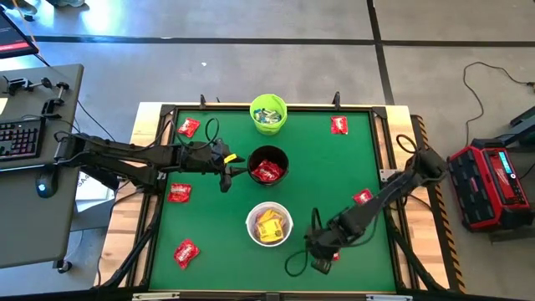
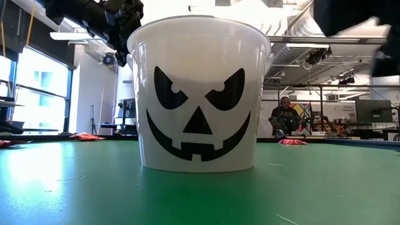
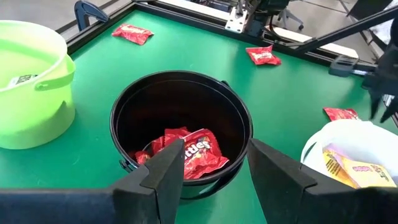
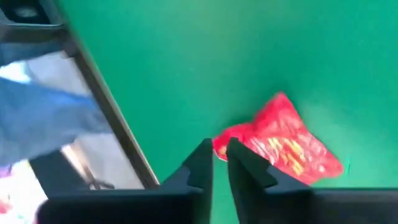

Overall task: Sort candy by brand, put in halloween buckets
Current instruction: Put the red chocolate into the black bucket

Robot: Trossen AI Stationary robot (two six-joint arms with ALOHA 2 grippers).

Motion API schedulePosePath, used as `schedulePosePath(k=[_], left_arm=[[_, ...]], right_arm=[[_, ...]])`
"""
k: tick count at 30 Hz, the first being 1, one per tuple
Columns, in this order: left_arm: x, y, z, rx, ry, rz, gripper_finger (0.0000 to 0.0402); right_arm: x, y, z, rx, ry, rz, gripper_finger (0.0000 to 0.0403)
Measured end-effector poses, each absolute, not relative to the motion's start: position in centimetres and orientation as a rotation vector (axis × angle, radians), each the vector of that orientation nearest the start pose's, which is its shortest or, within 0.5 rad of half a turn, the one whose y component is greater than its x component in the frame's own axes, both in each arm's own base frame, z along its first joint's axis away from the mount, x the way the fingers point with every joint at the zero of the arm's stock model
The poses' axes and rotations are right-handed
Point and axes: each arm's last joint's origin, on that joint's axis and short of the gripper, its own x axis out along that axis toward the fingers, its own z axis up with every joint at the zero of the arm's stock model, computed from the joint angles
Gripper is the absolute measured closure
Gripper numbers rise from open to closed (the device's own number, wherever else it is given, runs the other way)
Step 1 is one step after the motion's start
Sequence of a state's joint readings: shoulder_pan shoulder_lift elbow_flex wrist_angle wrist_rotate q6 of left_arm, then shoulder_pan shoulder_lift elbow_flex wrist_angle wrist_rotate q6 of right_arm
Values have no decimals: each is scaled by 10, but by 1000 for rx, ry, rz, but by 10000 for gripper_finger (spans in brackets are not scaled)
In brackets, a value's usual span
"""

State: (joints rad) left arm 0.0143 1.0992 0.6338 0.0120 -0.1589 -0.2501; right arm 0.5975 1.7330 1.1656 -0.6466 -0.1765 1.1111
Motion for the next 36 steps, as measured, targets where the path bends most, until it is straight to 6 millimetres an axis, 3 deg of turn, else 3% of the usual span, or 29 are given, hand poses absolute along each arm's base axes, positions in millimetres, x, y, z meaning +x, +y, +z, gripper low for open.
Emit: schedulePosePath(k=[5,10,36], left_arm=[[232,8,240,-212,429,226,236],[232,8,240,-210,429,225,236],[231,8,238,-176,455,220,236]], right_arm=[[270,193,187,685,1375,-261,273],[275,188,187,651,1320,-280,206],[271,198,152,504,1439,-301,200]])
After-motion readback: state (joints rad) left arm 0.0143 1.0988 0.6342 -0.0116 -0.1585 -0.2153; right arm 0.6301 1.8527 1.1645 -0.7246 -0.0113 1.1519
